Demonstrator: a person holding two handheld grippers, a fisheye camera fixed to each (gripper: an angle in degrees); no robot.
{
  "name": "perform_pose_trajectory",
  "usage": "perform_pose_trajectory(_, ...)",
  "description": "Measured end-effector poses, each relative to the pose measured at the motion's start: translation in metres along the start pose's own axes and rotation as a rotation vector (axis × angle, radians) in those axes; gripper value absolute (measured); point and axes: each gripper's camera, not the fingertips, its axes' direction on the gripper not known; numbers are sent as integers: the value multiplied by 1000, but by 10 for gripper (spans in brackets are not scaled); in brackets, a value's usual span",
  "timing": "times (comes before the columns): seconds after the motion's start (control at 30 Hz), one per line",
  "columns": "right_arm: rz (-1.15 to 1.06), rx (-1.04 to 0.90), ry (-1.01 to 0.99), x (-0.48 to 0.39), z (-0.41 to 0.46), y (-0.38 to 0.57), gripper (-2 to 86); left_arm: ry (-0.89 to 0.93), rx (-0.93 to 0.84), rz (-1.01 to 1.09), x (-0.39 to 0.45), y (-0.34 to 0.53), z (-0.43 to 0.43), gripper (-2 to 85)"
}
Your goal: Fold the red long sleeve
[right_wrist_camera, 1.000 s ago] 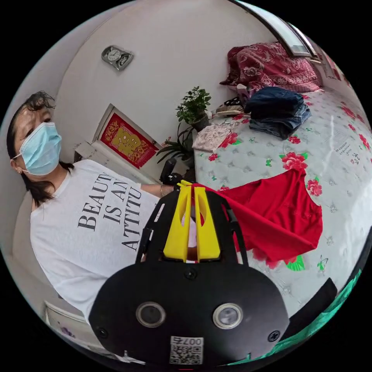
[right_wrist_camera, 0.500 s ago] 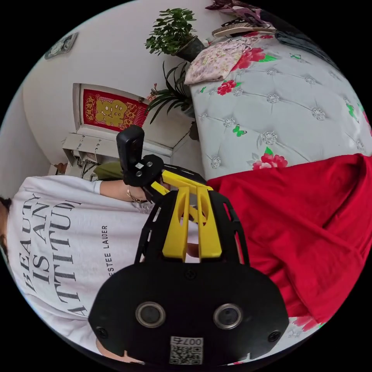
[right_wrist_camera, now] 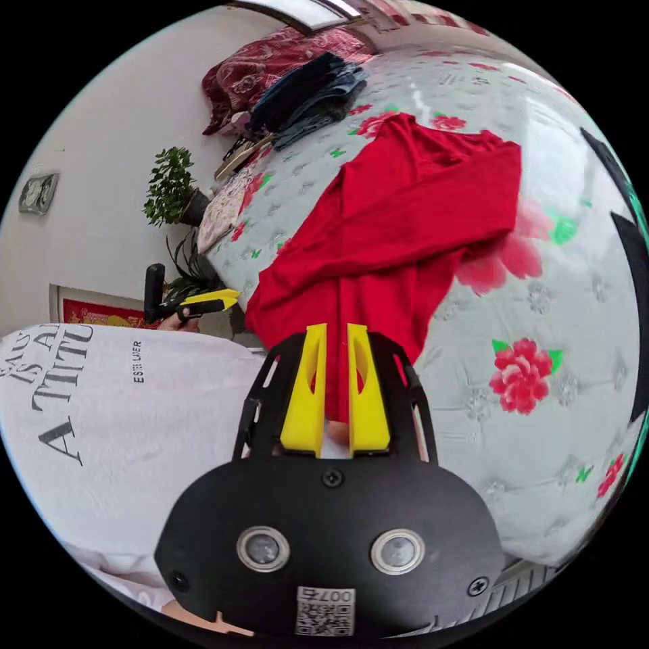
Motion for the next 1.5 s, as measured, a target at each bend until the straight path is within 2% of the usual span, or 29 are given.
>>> perform_pose_trajectory(0.1, 167, -4, -6, 27, -9, 56, 31, -38, -101, -12, -7, 11, 7, 118)
perform_pose_trajectory(0.2, 244, -55, -52, 35, 6, 91, 29, -64, -159, 47, 0, 5, 14, 118)
perform_pose_trajectory(0.3, 219, -149, -34, 25, 42, 92, 26, -129, -246, 216, 26, -15, 35, 104)
perform_pose_trajectory(0.37, 190, -217, -40, 15, 65, 84, 24, -300, -306, 337, 44, -24, 45, 54)
perform_pose_trajectory(0.43, 171, -245, -38, 6, 79, 75, 22, -303, -346, 370, 45, -29, 47, 32)
perform_pose_trajectory(0.53, 155, -268, -10, -1, 87, 67, 14, -153, -381, 299, 30, -40, 48, -3)
perform_pose_trajectory(0.63, 127, -226, -1, -4, 73, 70, 3, -8, -334, 207, 11, -49, 39, -8)
perform_pose_trajectory(0.8, 120, -71, -180, -2, 21, 89, -1, 207, -250, 123, -14, -57, 11, -9)
perform_pose_trajectory(0.97, 109, 208, -337, 4, -59, 79, -2, 464, 1, 34, -37, -83, -36, -9)
perform_pose_trajectory(1.03, 99, 287, -362, 10, -80, 61, -1, 494, 72, 8, -45, -108, -39, -8)
perform_pose_trajectory(1.1, 88, 361, -306, 12, -94, 22, 1, 490, 135, -31, -48, -140, -35, -6)
perform_pose_trajectory(1.17, 109, 387, -186, 10, -91, -7, 4, 395, 223, -103, -49, -180, -21, 1)
perform_pose_trajectory(1.3, 174, 346, -8, 4, -74, -22, 20, 320, 239, -206, -57, -205, -8, 60)
perform_pose_trajectory(1.4, 185, 303, 65, 2, -56, 9, 26, 275, 213, -135, -52, -191, -6, 73)
perform_pose_trajectory(1.5, 244, 240, 26, 10, -31, 43, 29, 198, 123, -34, -41, -161, 10, 81)
